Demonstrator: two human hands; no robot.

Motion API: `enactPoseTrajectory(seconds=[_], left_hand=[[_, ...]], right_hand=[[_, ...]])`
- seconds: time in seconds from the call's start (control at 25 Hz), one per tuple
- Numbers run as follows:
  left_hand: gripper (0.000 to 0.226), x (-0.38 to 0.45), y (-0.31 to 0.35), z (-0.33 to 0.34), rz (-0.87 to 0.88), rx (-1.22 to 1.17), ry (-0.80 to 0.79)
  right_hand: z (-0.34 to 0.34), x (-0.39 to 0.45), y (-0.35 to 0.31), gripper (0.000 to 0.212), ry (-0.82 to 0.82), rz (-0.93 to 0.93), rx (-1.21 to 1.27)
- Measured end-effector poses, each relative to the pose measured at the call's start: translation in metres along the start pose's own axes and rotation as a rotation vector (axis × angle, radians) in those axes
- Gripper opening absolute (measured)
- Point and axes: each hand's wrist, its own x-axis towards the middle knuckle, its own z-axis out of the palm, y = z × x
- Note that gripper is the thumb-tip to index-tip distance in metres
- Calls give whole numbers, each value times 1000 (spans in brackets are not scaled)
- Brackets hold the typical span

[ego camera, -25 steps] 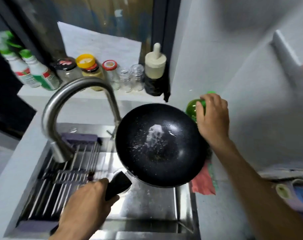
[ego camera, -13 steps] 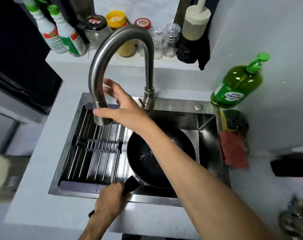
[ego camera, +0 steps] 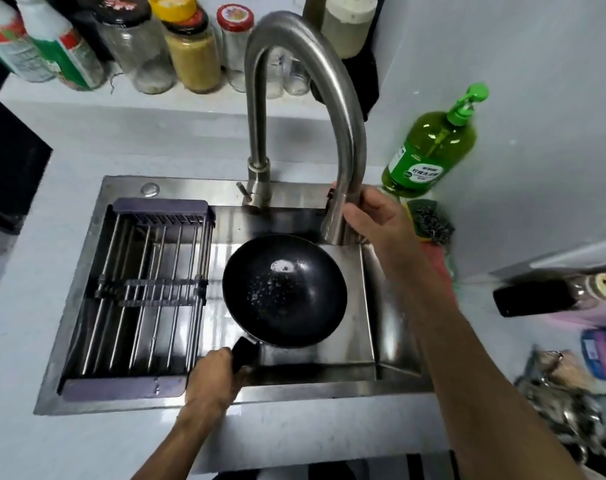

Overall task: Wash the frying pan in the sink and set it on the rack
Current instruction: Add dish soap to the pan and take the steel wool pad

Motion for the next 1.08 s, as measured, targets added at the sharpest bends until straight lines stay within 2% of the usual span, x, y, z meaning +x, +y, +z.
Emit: enactPoseTrajectory(seconds=[0.08, 0.12, 0.2, 0.24, 0.28, 0.36, 0.44, 0.48, 0.56, 0.72, 0.84, 0.92, 1.08], left_hand=[[52, -3, 0, 0, 37, 145, 30], [58, -4, -1, -4, 75, 233, 38], [62, 2, 4, -22, 100, 236, 8], [56, 9, 10, -36, 95, 119, 17], [45, 20, 19, -54, 96, -24, 60], [35, 56, 42, -91, 129, -257, 287], [46, 96, 70, -133, 150, -417, 516], [51, 116, 81, -153, 136, -474, 565], [48, 148, 97, -183, 109, -550, 586], [11, 161, 89, -191, 152, -559, 597], [12, 148, 79, -175, 173, -789, 563], [12, 142, 75, -169, 174, -873, 596], [15, 137, 65, -169, 147, -906, 676]], right_hand=[[-24, -5, 31, 26, 112, 83, -56], [-35, -6, 46, 26, 252, 162, -152], [-68, -3, 73, 25, 558, 265, -558], [-85, 2, 83, 31, 607, 259, -791], [-103, 10, 93, 39, 579, 251, -967], [-135, 30, 107, 47, 473, 377, -1164], [-159, 44, 115, 35, 437, 448, -1275], [-165, 48, 118, 30, 445, 434, -1298], [-172, 50, 118, 28, 528, 363, -1288], [-173, 39, 122, 25, 576, 219, -1274], [-159, 26, 116, 25, 702, 10, -1114], [-142, 14, 115, 27, 775, -100, -972], [-95, -22, 134, 28, 846, -26, -594]])
